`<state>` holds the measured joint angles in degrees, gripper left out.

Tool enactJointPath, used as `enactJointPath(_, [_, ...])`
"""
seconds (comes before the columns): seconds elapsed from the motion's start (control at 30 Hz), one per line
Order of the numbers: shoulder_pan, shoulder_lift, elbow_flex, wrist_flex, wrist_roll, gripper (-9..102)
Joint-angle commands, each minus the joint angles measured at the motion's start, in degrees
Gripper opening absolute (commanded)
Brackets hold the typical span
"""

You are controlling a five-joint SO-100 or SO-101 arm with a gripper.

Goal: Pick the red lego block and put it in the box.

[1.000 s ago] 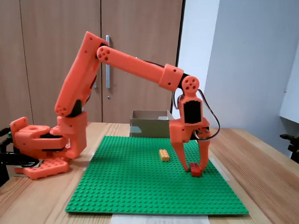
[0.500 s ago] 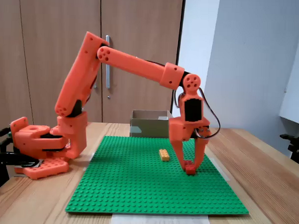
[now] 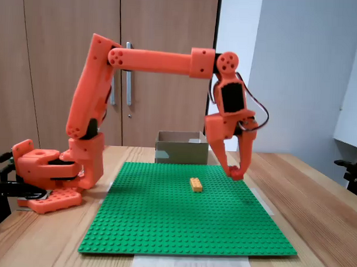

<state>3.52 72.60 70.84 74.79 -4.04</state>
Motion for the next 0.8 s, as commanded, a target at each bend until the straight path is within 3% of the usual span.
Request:
enactJointPath(0.0, [-3.16,8.26,-4.22,2.90,-1.58,6])
enactJointPath(0.33, [-14.15,20.39,-3.87,7.38,0.26,6])
enactJointPath(0.77, [-35.77,26.19,-0.97,5.71,6.15,6])
